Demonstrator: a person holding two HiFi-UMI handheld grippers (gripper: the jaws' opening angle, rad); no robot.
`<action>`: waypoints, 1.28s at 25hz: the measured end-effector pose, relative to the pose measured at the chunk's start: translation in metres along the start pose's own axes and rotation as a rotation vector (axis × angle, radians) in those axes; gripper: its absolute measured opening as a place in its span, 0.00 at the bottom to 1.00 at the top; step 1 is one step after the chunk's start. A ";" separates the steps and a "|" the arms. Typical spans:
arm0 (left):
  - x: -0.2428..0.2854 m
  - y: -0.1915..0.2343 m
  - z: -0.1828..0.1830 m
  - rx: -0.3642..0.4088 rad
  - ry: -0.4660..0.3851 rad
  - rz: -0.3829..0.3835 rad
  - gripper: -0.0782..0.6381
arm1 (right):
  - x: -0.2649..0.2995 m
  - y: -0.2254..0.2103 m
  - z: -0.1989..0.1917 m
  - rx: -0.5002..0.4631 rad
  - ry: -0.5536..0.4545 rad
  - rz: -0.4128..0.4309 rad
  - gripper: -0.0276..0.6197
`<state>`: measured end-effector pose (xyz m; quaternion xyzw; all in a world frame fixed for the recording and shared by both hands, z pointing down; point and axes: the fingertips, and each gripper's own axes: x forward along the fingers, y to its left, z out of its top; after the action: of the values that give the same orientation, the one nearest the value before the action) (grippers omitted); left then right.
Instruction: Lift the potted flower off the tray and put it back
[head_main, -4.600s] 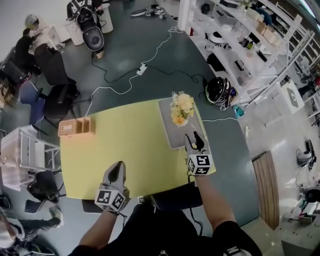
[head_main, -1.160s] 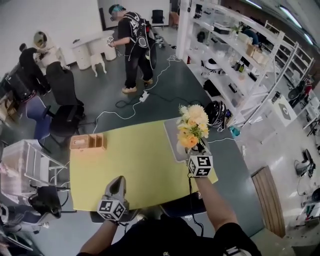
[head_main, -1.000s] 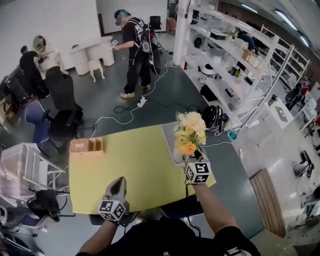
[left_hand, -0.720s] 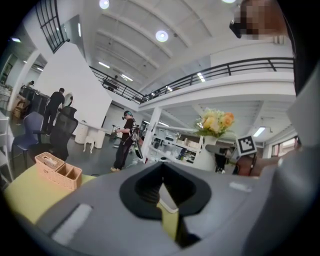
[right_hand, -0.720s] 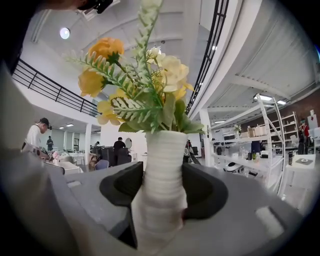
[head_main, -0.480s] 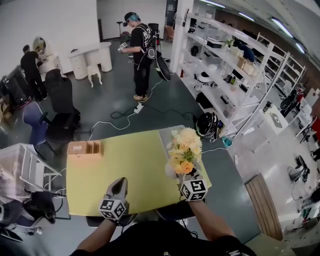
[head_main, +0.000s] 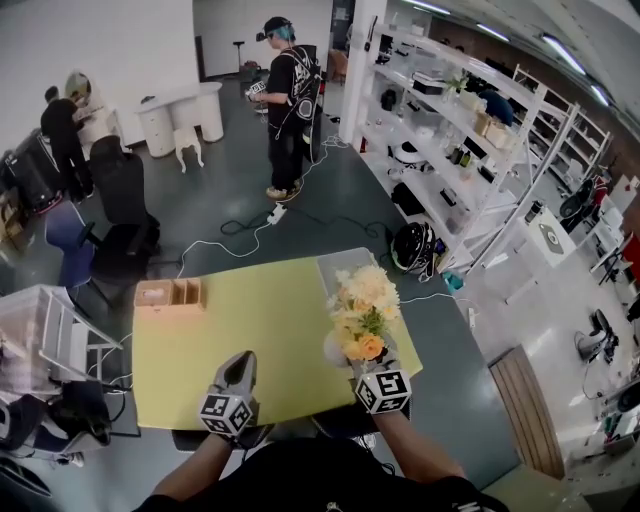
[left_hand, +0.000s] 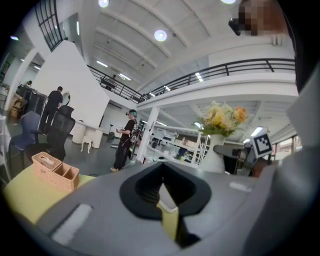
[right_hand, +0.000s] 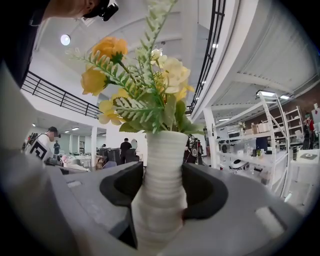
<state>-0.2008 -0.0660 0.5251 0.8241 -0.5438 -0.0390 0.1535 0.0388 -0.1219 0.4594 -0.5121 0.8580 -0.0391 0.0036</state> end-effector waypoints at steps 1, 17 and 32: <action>0.001 0.000 0.000 0.001 0.000 -0.001 0.12 | -0.001 0.001 0.000 0.000 -0.002 0.000 0.42; 0.005 -0.001 0.000 -0.015 0.010 -0.007 0.12 | -0.011 0.009 0.008 -0.008 -0.018 -0.001 0.42; 0.007 -0.002 0.001 -0.040 0.004 -0.018 0.12 | -0.015 0.006 0.010 -0.017 -0.018 -0.015 0.42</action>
<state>-0.1963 -0.0723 0.5247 0.8259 -0.5352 -0.0496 0.1705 0.0418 -0.1063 0.4482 -0.5188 0.8544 -0.0275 0.0067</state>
